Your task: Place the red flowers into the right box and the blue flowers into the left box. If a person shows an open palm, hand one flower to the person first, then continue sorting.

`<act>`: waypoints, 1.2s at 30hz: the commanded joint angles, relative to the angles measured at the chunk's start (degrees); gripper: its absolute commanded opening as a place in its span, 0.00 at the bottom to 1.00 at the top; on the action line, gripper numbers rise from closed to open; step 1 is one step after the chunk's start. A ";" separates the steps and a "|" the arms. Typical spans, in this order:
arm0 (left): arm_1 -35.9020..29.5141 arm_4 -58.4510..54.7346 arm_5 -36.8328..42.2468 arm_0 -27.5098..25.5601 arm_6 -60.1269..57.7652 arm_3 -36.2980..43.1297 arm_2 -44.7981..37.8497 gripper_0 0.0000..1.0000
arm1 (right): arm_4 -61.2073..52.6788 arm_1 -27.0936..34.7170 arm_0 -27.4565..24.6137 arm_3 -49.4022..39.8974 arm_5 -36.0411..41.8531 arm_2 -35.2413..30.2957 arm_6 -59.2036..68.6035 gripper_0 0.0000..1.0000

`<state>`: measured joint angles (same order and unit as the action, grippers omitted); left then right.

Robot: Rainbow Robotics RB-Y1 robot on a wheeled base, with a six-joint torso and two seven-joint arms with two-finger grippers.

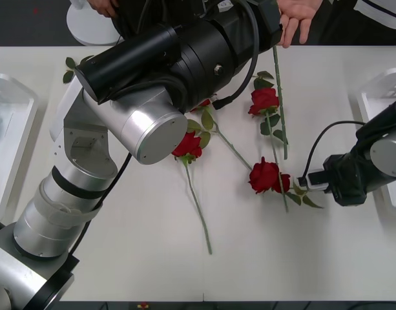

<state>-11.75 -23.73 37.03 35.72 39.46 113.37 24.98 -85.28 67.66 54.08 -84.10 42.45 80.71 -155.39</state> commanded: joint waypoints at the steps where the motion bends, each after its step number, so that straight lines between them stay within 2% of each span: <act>1: 1.38 0.52 -0.82 0.40 1.23 2.12 0.60 0.00 | -6.12 2.57 -2.49 -3.79 -3.61 0.07 0.39 0.00; 8: 1.38 0.52 -0.82 0.40 1.23 2.12 0.60 0.00 | -18.87 3.44 -3.19 -7.92 -7.74 0.07 0.39 0.00; 12: 1.38 0.52 -0.82 0.40 1.23 2.12 0.60 0.00 | -17.90 6.35 -3.11 -11.35 -11.60 0.07 0.39 0.00; 15: 1.38 0.52 -0.82 0.40 1.23 2.12 0.60 0.00 | -12.98 7.75 -3.11 -12.31 -15.03 0.07 0.39 0.48; 17: 1.38 0.52 -0.82 0.40 1.23 2.12 0.60 0.00 | -10.52 8.28 -2.84 -12.67 -17.23 0.07 0.39 0.71; 19: 1.38 0.52 -0.82 0.40 1.23 2.12 0.60 0.00 | -8.14 8.98 -2.49 -13.02 -18.55 0.07 0.39 0.81; 22: 1.38 0.52 -0.82 0.40 1.23 2.12 0.60 0.00 | -6.39 9.60 -2.40 -13.28 -18.72 0.07 0.39 0.92; 26: 1.38 0.52 -0.82 0.40 1.23 2.12 0.60 0.00 | -7.09 9.77 -2.75 -13.46 -18.02 0.07 0.39 0.99; 36: 1.38 0.52 -0.82 0.40 1.23 2.12 0.60 0.00 | -5.95 4.59 -5.65 -11.52 -18.20 0.07 0.39 0.99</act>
<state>-11.75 -23.72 37.03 35.72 39.46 113.37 24.98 -92.13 74.21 49.58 -96.29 24.39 80.72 -155.39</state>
